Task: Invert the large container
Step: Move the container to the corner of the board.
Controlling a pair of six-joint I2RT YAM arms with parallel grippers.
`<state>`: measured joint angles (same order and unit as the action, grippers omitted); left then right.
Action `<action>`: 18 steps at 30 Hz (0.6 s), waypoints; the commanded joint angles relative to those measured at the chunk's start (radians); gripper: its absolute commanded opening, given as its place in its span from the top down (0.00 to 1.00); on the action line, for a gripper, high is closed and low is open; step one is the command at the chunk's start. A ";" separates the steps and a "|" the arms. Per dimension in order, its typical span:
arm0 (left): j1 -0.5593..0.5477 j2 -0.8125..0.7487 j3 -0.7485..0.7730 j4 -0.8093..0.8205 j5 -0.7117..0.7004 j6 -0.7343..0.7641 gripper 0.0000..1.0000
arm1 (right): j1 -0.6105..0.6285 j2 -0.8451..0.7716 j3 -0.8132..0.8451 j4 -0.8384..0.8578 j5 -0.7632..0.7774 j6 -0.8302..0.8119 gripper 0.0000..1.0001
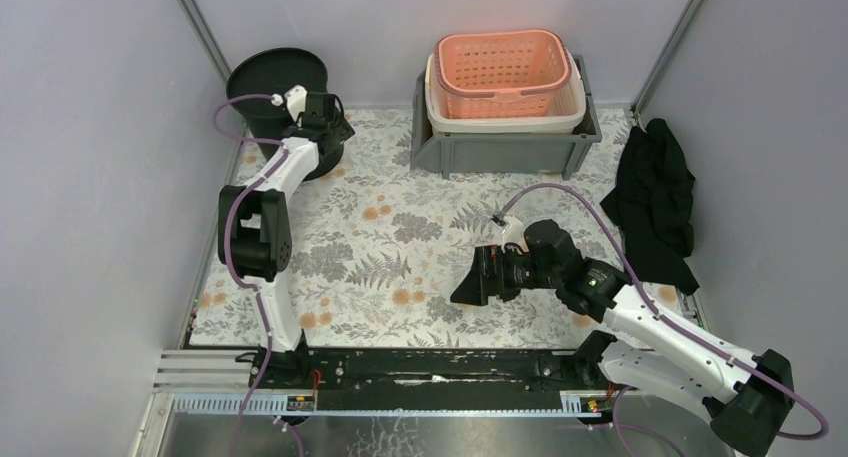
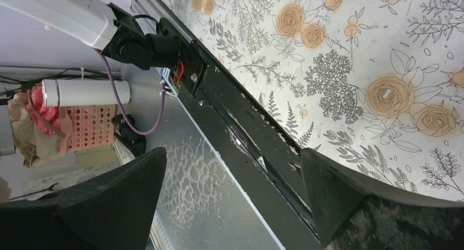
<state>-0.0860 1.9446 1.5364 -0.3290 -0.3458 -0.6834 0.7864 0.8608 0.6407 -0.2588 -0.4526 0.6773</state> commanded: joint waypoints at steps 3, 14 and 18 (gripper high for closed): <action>0.036 0.033 -0.003 -0.067 -0.095 -0.065 0.00 | 0.004 -0.036 -0.024 -0.027 -0.069 -0.042 0.01; -0.008 -0.236 -0.169 -0.017 0.042 -0.113 0.00 | 0.004 -0.034 -0.036 -0.063 -0.088 -0.074 0.01; -0.077 -0.336 -0.251 -0.009 0.105 -0.120 0.00 | 0.003 -0.027 -0.025 -0.123 -0.072 -0.109 0.01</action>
<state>-0.0975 1.6981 1.3334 -0.3748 -0.3141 -0.7773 0.7864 0.8349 0.6014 -0.3305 -0.5098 0.6189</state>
